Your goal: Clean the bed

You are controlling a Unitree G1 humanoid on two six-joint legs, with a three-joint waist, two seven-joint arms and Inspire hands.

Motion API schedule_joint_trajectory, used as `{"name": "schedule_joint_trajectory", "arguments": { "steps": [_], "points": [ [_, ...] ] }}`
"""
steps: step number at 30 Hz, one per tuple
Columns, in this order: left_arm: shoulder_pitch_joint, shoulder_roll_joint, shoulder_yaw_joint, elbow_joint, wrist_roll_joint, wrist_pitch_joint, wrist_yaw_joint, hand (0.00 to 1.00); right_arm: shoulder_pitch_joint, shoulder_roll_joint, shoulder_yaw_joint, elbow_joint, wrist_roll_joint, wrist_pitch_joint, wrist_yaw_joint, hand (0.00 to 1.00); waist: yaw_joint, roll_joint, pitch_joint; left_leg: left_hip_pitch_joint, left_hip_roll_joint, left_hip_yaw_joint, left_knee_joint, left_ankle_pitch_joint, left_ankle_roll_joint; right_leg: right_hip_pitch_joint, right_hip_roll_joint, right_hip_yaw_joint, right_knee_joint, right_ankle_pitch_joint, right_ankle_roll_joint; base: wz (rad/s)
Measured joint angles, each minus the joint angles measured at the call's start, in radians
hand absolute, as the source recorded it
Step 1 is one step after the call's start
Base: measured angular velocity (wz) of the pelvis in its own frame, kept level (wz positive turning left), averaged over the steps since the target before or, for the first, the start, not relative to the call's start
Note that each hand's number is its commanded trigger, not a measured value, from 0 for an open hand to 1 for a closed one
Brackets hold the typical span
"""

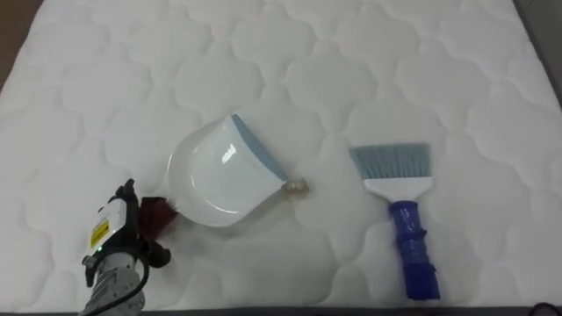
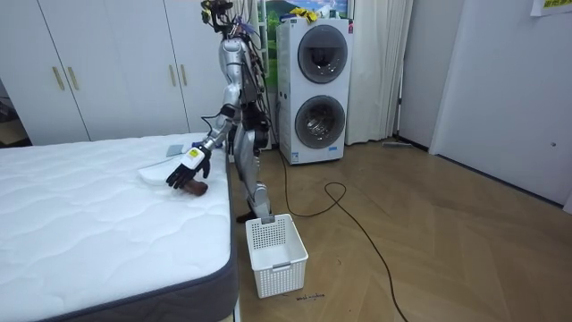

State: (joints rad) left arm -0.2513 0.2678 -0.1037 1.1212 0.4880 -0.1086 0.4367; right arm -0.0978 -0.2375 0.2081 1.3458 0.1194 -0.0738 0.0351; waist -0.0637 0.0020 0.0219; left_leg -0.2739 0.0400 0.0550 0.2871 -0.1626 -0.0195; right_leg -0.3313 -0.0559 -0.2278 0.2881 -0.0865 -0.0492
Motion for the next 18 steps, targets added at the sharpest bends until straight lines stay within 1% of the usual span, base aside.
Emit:
{"name": "schedule_joint_trajectory", "arguments": {
  "steps": [4, 6, 8, 10, 11, 12, 14, 16, 18],
  "points": [
    [-0.009, 0.0, 0.0, 0.007, -0.009, 0.001, -0.03, 0.0, -0.001, -0.003, 0.007, -0.023, 0.001, 0.0, -0.005, 0.0, -0.015, -0.003, 0.0016, -0.037, -0.011, 0.003, 0.039, -0.004, 0.005, -0.045, -0.019, 0.003, 0.067, -0.031, 0.002, 0.11],
    [-0.036, 0.0, 0.0, 0.025, -0.007, -0.001, -0.039, 0.0, -0.001, -0.003, 0.005, -0.035, -0.007, 0.0, -0.01, 0.0, -0.017, -0.005, 0.0037, -0.065, -0.015, 0.005, 0.064, -0.006, 0.008, -0.075, -0.029, 0.002, 0.097, -0.041, 0.001, 0.07],
    [-0.065, 0.001, 0.0, 0.064, -0.007, 0.0, -0.046, 0.0, -0.001, -0.003, 0.005, -0.041, -0.007, 0.0, -0.011, 0.0, -0.016, -0.006, 0.009, -0.073, -0.013, 0.005, 0.081, -0.011, 0.009, -0.077, -0.027, 0.003, 0.096, -0.042, 0.001, 0.03],
    [-0.08, 0.004, 0.0, 0.084, -0.009, 0.0, -0.056, 0.0, -0.001, -0.003, 0.006, -0.05, -0.005, 0.0, -0.013, 0.0, -0.015, -0.006, 0.0112, -0.086, -0.009, 0.008, 0.092, -0.019, 0.009, -0.086, -0.024, 0.004, 0.098, -0.042, 0.002, -0.03],
    [-0.087, 0.007, -0.008, 0.094, -0.029, 0.001, -0.057, 0.0, -0.001, -0.003, 0.01, -0.057, 0.003, 0.0, -0.014, 0.0, -0.016, -0.009, 0.0141, -0.098, -0.004, 0.02, 0.096, -0.024, 0.012, -0.098, -0.023, 0.007, 0.106, -0.041, 0.003, -0.11],
    [-0.091, 0.014, -0.022, 0.104, -0.047, 0.001, -0.058, 0.0, -0.003, -0.003, 0.013, -0.062, 0.007, 0.0, -0.016, 0.0, -0.017, -0.008, 0.0161, -0.115, 0.0, 0.023, 0.113, -0.03, 0.013, -0.109, -0.021, 0.008, 0.11, -0.038, 0.003, -0.1],
    [-0.097, 0.019, -0.022, 0.117, -0.057, 0.001, -0.059, 0.0, -0.003, -0.003, 0.016, -0.063, 0.007, 0.0, -0.016, 0.0, -0.019, -0.008, 0.0164, -0.136, 0.002, 0.023, 0.128, -0.034, 0.014, -0.126, -0.014, 0.008, 0.111, -0.034, 0.003, -0.05],
    [-0.106, 0.024, -0.022, 0.117, -0.062, 0.001, -0.059, 0.0, -0.003, -0.003, 0.018, -0.063, 0.007, 0.001, -0.016, 0.0, -0.021, -0.007, 0.0187, -0.158, 0.006, 0.024, 0.141, -0.037, 0.015, -0.142, -0.012, 0.008, 0.112, -0.027, -0.002, -0.04],
    [-0.124, 0.035, -0.02, 0.12, -0.064, 0.001, -0.056, 0.0, -0.005, -0.003, 0.027, -0.061, 0.005, -0.001, -0.017, 0.0, -0.022, -0.003, 0.0248, -0.184, 0.01, 0.024, 0.157, -0.042, 0.015, -0.161, -0.013, 0.005, 0.12, -0.021, -0.004, -0.06]
  ]
}}
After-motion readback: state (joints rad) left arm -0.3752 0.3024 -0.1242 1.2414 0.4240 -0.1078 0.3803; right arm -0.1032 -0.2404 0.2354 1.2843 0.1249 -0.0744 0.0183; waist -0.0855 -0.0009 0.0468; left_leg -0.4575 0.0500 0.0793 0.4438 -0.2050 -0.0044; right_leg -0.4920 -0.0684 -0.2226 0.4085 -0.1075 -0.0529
